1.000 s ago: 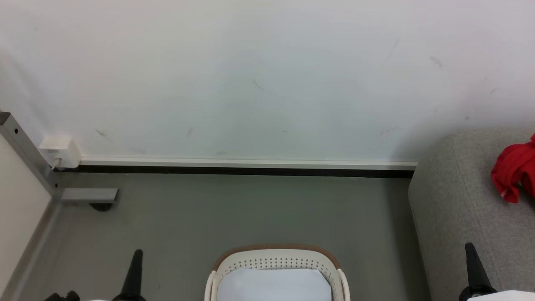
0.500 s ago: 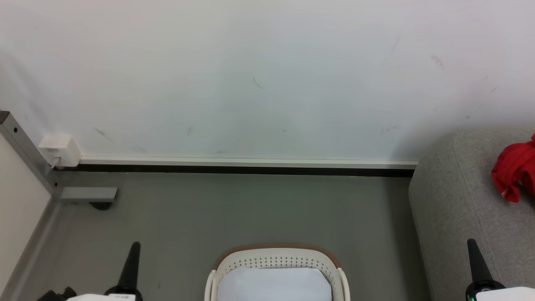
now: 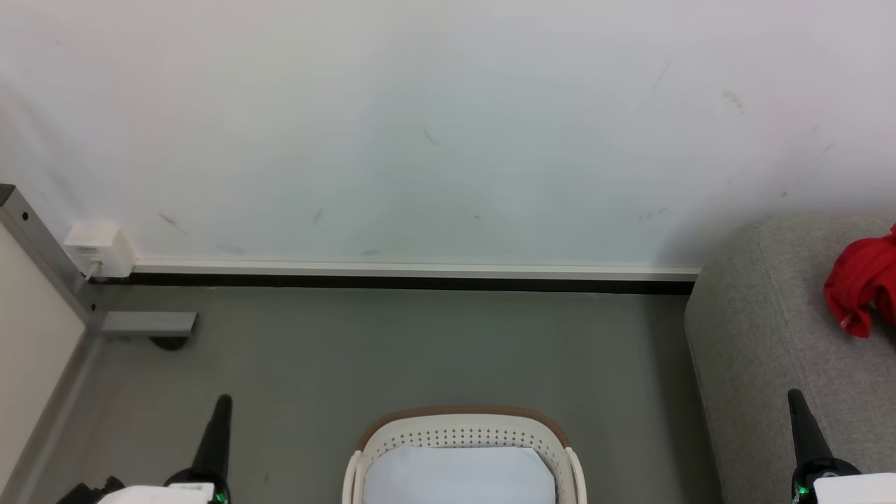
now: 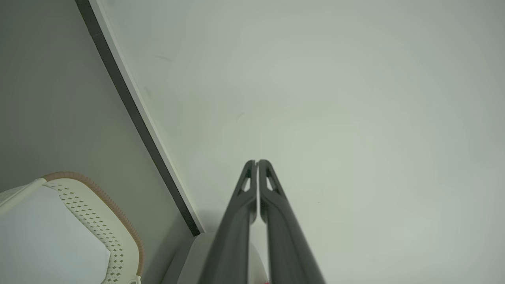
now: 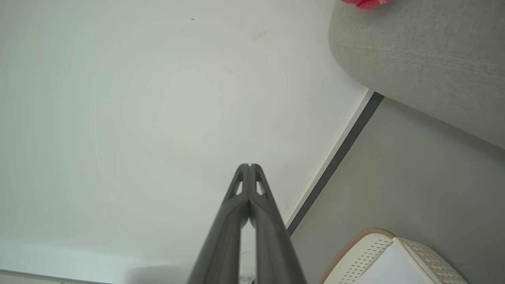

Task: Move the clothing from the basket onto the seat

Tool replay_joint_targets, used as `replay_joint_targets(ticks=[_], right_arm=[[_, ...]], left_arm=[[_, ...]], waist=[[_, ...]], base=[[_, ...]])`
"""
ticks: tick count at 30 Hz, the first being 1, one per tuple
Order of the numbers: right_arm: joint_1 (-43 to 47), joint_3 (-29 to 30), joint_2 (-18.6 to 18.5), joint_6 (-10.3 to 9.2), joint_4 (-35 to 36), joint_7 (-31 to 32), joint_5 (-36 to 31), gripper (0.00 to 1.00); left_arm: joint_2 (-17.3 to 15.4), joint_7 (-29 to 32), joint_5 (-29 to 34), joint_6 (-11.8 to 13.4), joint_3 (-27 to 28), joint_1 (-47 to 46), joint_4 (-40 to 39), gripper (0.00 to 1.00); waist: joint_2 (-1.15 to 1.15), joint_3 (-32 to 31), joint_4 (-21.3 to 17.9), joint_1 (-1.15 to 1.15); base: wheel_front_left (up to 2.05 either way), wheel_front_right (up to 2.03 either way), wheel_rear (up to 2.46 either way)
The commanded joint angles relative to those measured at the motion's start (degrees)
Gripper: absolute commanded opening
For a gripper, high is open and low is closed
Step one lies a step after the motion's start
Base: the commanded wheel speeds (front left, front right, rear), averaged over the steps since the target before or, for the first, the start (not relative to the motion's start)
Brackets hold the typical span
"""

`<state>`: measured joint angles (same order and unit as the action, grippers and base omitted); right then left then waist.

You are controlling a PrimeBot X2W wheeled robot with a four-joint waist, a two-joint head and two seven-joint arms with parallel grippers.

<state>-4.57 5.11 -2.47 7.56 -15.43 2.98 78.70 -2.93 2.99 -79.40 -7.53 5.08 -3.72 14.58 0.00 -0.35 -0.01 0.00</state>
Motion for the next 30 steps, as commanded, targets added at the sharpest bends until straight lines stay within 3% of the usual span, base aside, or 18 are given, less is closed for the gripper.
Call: replay_joint_targets(ticks=[1, 30], right_arm=[[-0.9, 0.3, -0.6, -0.10, 0.5, 0.4, 1.1, 0.00], [-1.9, 1.5, -0.6, -0.13, 1.6, 3.6, 13.3, 0.00]], left_arm=[[-0.3, 0.4, -1.1, 0.1, 0.3, -1.1, -0.4, 0.00], [0.0, 3.6, -12.5, 0.1, 1.5, -2.7, -0.6, 0.00]], waist=[[0.00, 0.0, 0.0, 0.00], [0.00, 0.5, 0.0, 0.00]], base=[[0.00, 0.00, 0.00], [0.00, 0.00, 0.00]])
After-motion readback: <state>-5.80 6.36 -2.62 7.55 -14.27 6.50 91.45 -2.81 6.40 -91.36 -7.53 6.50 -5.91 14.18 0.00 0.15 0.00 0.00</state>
